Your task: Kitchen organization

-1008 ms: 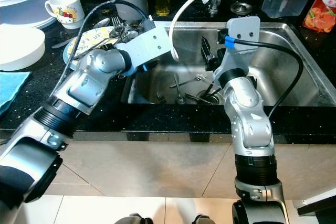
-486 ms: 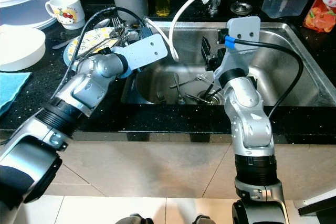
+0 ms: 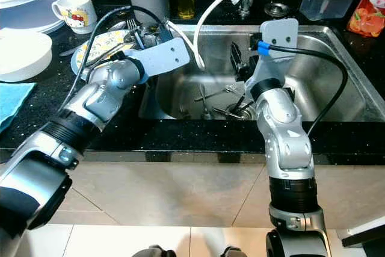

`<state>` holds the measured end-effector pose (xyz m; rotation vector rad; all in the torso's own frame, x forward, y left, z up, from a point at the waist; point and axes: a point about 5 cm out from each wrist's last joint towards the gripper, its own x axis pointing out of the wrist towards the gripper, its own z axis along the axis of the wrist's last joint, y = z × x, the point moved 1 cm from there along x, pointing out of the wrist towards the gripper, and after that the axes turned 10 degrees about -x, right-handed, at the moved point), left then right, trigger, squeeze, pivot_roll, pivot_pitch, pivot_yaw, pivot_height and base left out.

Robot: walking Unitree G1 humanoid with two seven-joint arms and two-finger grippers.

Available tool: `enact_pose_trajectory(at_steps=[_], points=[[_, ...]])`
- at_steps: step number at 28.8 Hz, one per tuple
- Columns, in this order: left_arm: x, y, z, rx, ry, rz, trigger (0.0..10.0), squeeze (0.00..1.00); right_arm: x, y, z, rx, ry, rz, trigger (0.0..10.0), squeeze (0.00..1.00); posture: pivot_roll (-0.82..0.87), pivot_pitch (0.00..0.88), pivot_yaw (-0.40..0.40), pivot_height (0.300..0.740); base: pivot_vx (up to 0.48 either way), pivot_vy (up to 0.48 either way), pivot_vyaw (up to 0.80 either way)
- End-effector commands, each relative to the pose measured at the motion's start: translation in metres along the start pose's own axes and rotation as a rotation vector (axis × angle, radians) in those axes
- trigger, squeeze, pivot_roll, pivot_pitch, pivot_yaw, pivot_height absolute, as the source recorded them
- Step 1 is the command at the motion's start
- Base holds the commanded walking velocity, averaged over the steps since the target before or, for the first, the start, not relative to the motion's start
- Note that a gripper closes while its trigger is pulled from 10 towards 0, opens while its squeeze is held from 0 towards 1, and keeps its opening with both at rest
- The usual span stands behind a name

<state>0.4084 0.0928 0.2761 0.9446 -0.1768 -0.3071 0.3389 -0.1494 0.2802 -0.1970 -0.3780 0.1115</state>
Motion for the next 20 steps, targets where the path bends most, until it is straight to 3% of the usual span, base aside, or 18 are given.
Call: enact_pose_trajectory(at_steps=[1,2,7,10,11,12,14,15,19,20], points=[[0.001,0.016,0.013,0.016,-0.051,0.103,9.3,0.00,0.000,-0.001,-0.001,0.008,0.002,-0.005,10.0,0.00,0.07,0.095,0.044,0.740,0.000,0.000,0.00],[0.002,0.021,0.015,0.011,-0.065,0.132,10.0,0.00,0.000,-0.001,-0.001,0.008,0.002,-0.005,10.0,0.00,0.06,0.094,0.044,0.740,0.000,0.000,0.00],[-0.003,0.051,0.033,0.029,-0.140,0.319,10.0,0.00,0.000,-0.001,-0.001,0.008,0.001,-0.006,10.0,0.00,0.06,0.095,0.043,0.740,0.000,0.000,0.00],[-0.007,0.064,0.043,-0.015,-0.203,0.388,10.0,0.00,0.000,-0.001,-0.001,0.008,0.002,-0.006,10.0,0.00,0.06,0.095,0.043,0.740,0.000,0.000,0.00],[-0.010,0.072,0.054,-0.092,-0.274,0.425,10.0,0.00,0.000,-0.001,-0.001,0.008,0.001,-0.005,10.0,0.00,0.07,0.096,0.041,0.740,0.000,0.000,0.00],[-0.012,0.074,0.057,-0.117,-0.295,0.433,10.0,0.00,0.000,-0.001,-0.001,0.008,0.001,-0.005,10.0,0.00,0.07,0.096,0.041,0.740,0.000,0.000,0.00],[-0.012,0.077,0.060,-0.246,-0.324,0.417,10.0,0.00,0.000,-0.001,-0.001,0.007,0.000,-0.006,10.0,0.00,0.07,0.096,0.041,0.740,0.000,0.000,0.00],[-0.012,0.077,0.060,-0.246,-0.324,0.417,10.0,0.00,0.000,-0.001,-0.001,0.007,0.000,-0.006,10.0,0.00,0.07,0.096,0.041,0.740,0.000,0.000,0.00],[-0.008,0.076,0.066,-0.597,-0.373,0.285,10.0,0.00,0.001,-0.002,0.001,0.004,-0.006,-0.008,10.0,0.00,0.06,0.096,0.042,0.740,0.000,0.000,0.00],[-0.008,0.076,0.066,-0.597,-0.373,0.285,10.0,0.00,0.001,-0.002,0.001,0.004,-0.006,-0.008,10.0,0.00,0.06,0.096,0.042,0.740,0.000,0.000,0.00]])
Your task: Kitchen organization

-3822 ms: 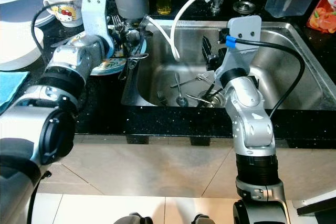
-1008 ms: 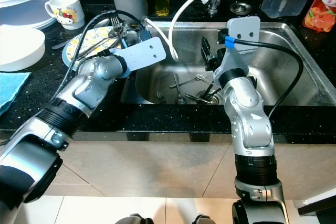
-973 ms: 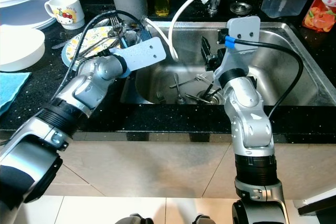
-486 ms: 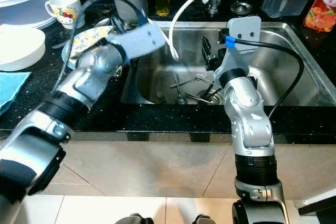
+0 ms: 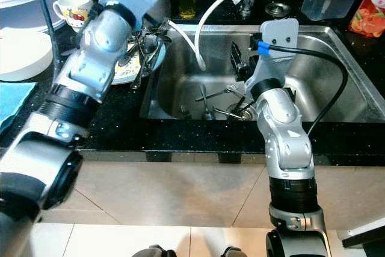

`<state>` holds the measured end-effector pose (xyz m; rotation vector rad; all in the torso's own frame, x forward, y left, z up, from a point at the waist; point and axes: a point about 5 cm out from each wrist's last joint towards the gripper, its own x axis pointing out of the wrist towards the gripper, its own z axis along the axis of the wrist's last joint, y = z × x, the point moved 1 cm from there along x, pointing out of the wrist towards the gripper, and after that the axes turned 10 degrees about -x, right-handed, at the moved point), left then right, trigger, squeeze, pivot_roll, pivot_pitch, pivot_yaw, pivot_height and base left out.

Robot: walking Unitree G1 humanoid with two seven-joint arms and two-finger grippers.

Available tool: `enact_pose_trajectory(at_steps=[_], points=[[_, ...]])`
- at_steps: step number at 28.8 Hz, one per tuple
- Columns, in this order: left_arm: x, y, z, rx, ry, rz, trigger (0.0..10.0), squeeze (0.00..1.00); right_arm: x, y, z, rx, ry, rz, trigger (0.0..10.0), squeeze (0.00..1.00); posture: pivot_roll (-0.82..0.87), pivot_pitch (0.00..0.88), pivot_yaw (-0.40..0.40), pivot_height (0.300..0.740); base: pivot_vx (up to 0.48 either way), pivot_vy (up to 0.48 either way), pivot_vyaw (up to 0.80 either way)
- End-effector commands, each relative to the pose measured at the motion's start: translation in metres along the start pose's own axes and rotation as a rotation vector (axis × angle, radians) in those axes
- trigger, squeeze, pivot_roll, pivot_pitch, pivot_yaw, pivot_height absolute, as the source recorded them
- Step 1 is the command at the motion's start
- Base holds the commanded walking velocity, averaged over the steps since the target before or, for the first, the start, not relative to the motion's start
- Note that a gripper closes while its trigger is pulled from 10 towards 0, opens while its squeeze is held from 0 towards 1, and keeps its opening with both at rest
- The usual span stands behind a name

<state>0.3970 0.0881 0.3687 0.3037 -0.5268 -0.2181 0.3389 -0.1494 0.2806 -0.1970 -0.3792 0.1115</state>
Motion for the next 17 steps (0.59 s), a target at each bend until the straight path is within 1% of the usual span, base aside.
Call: enact_pose_trajectory(at_steps=[1,2,3,4,5,6,7,8,9,10,11,12,13,14,15,16,17], points=[[0.004,-0.003,0.003,-0.124,0.030,-0.045,10.0,0.00,0.001,-0.003,0.001,-0.001,-0.005,-0.010,10.0,0.00,0.06,0.096,0.042,0.740,0.000,0.000,0.00],[0.004,-0.003,0.003,-0.124,0.030,-0.045,10.0,0.00,0.001,-0.003,0.001,-0.001,-0.005,-0.010,10.0,0.00,0.06,0.096,0.042,0.740,0.000,0.000,0.00],[0.006,-0.008,-0.002,-0.175,0.079,-0.084,10.0,0.00,0.001,-0.004,0.002,-0.013,-0.003,-0.012,10.0,0.00,0.06,0.098,0.043,0.740,0.000,0.000,0.00],[0.006,-0.015,-0.008,-0.205,0.129,-0.134,10.0,0.00,0.000,-0.006,0.001,-0.040,0.003,-0.016,10.0,0.00,0.06,0.101,0.047,0.740,0.000,0.000,0.00],[0.007,-0.024,-0.011,-0.246,0.166,-0.191,10.0,0.00,0.000,-0.010,0.001,-0.058,0.007,-0.021,10.0,0.00,0.05,0.102,0.047,0.740,0.000,0.000,0.00],[0.007,-0.029,-0.013,-0.270,0.186,-0.228,10.0,0.00,0.000,-0.012,0.001,-0.069,0.009,-0.024,10.0,0.00,0.05,0.103,0.047,0.740,0.000,0.000,0.00],[0.007,-0.029,-0.013,-0.270,0.186,-0.228,10.0,0.00,0.000,-0.012,0.001,-0.069,0.009,-0.024,10.0,0.00,0.05,0.103,0.047,0.740,0.000,0.000,0.00],[0.009,-0.036,-0.009,-0.357,0.177,-0.277,10.0,0.00,-0.002,-0.018,0.002,-0.083,0.010,-0.044,10.0,0.00,0.05,0.104,0.050,0.740,0.000,0.000,0.00],[0.009,-0.038,-0.006,-0.386,0.167,-0.288,10.0,0.00,-0.002,-0.020,0.002,-0.089,0.009,-0.053,10.0,0.00,0.05,0.104,0.051,0.740,0.000,0.000,0.00],[0.009,-0.038,-0.006,-0.386,0.167,-0.288,10.0,0.00,-0.002,-0.020,0.002,-0.089,0.009,-0.053,10.0,0.00,0.05,0.104,0.051,0.740,0.000,0.000,0.00],[0.010,-0.040,-0.001,-0.420,0.135,-0.309,10.0,0.00,-0.003,-0.024,0.002,-0.103,0.009,-0.072,10.0,0.00,0.04,0.103,0.052,0.740,0.000,0.000,0.00],[0.011,-0.044,0.006,-0.483,0.103,-0.348,10.0,0.00,-0.004,-0.028,0.003,-0.123,0.009,-0.096,10.0,0.00,0.04,0.102,0.054,0.740,0.000,0.000,0.00],[0.011,-0.046,0.012,-0.526,0.074,-0.374,10.0,0.00,-0.005,-0.033,0.004,-0.143,0.011,-0.118,10.0,0.00,0.04,0.102,0.054,0.740,0.000,0.000,0.00],[0.011,-0.048,0.016,-0.551,0.057,-0.389,10.0,0.00,-0.006,-0.036,0.004,-0.155,0.012,-0.132,10.0,0.00,0.04,0.102,0.055,0.740,0.000,0.000,0.00],[0.011,-0.048,0.016,-0.551,0.057,-0.389,10.0,0.00,-0.006,-0.036,0.004,-0.155,0.012,-0.132,10.0,0.00,0.04,0.102,0.055,0.740,0.000,0.000,0.00],[0.011,-0.050,0.018,-0.579,0.052,-0.406,10.0,0.00,-0.007,-0.041,0.005,-0.173,0.013,-0.147,10.0,0.00,0.03,0.101,0.058,0.740,0.000,0.000,0.00],[0.012,-0.053,0.019,-0.589,0.048,-0.417,10.0,0.00,-0.008,-0.045,0.006,-0.184,0.012,-0.160,10.0,0.00,0.03,0.101,0.059,0.740,0.000,0.000,0.00]])
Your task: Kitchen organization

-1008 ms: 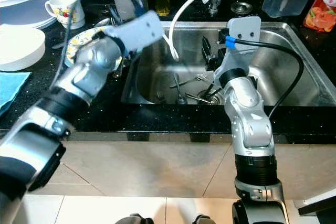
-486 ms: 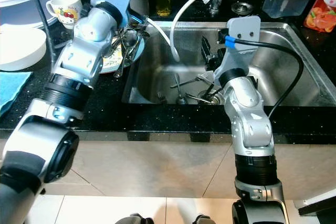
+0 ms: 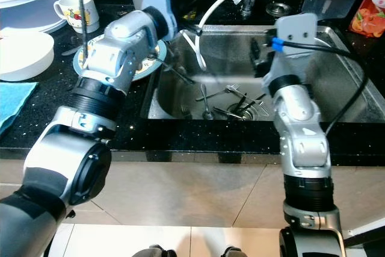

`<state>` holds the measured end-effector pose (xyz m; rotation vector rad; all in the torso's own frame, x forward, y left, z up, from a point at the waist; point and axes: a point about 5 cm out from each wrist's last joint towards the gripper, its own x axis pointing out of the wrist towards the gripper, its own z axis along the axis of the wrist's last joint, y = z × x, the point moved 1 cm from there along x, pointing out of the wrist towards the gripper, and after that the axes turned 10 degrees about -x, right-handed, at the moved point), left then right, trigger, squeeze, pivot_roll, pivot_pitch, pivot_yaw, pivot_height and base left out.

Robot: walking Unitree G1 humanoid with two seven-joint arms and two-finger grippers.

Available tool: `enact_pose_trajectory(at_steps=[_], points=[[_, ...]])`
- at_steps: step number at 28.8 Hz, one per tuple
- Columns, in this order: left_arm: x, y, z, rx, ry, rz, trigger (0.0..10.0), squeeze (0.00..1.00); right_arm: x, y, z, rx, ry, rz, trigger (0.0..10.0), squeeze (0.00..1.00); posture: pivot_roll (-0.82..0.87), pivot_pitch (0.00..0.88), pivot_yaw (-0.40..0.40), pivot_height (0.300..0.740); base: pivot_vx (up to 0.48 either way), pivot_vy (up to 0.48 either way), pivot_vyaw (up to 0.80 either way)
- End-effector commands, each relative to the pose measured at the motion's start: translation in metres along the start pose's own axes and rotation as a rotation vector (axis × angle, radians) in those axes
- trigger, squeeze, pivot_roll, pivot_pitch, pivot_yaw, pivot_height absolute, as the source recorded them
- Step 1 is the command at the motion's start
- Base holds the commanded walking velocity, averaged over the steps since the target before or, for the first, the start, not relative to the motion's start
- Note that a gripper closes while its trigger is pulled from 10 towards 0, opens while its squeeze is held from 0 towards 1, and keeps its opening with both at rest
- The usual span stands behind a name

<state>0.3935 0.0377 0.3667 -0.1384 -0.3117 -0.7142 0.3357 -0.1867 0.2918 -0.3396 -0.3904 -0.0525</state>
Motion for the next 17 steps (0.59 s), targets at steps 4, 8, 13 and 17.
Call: enact_pose_trajectory(at_steps=[4,8,13,17], points=[[0.006,-0.010,0.005,-0.061,-0.035,-0.058,10.0,0.00,-0.005,-0.015,0.000,-0.030,0.000,-0.051,10.0,0.00,0.02,0.099,0.060,0.740,0.000,0.000,0.00],[0.009,-0.016,-0.010,-0.119,0.049,-0.102,10.0,0.00,-0.006,-0.014,0.000,-0.039,0.001,-0.026,10.0,0.00,0.03,0.094,0.059,0.740,0.000,0.000,0.00],[0.007,-0.015,-0.037,-0.179,0.129,-0.072,10.0,0.00,-0.006,0.001,-0.001,-0.083,0.005,0.064,10.0,0.00,0.02,0.085,0.059,0.740,0.000,0.000,0.00],[0.008,-0.015,-0.037,-0.242,0.117,-0.075,10.0,0.00,-0.007,0.004,-0.001,-0.074,0.007,0.070,10.0,0.00,0.02,0.082,0.059,0.740,0.000,0.000,0.00]])
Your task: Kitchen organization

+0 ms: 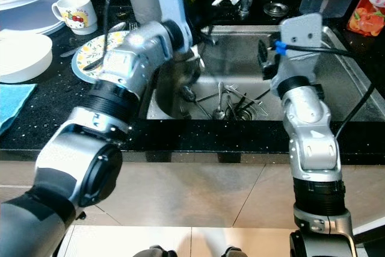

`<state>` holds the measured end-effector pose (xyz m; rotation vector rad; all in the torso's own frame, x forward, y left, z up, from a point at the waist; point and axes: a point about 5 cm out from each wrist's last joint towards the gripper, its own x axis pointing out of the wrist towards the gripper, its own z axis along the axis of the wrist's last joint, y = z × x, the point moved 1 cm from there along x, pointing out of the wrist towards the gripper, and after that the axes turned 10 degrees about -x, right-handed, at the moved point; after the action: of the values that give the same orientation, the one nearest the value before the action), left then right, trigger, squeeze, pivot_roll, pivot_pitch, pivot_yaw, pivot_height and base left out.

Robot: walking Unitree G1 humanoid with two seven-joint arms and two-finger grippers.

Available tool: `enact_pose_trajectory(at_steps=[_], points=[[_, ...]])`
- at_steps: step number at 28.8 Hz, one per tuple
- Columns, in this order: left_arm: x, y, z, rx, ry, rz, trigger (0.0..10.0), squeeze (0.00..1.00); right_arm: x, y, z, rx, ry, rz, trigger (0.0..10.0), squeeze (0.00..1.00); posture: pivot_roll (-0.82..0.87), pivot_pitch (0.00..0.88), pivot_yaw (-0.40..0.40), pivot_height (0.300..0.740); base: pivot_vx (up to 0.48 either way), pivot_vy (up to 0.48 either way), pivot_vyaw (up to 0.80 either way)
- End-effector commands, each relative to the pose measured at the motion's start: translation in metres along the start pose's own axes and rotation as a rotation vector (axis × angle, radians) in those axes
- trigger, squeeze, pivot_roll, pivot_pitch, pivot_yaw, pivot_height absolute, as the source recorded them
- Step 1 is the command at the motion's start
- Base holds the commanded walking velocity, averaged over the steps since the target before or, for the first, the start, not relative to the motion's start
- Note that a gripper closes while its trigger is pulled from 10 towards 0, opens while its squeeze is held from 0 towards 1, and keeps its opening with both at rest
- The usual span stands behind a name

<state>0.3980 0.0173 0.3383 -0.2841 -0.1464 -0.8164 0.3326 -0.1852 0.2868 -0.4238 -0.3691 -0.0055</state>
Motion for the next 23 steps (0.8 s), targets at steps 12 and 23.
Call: enact_pose_trajectory(at_steps=[12,23], points=[[-0.002,0.005,-0.005,-0.049,-0.009,0.038,10.0,0.00,-0.001,0.009,0.006,0.018,-0.024,0.039,10.0,0.00,0.02,0.086,0.054,0.740,0.000,0.000,0.00],[-0.007,0.024,-0.022,0.190,0.060,0.181,10.0,0.00,-0.001,0.024,0.010,0.044,-0.052,0.101,10.0,0.00,0.02,0.101,0.053,0.740,0.000,0.000,0.00]])
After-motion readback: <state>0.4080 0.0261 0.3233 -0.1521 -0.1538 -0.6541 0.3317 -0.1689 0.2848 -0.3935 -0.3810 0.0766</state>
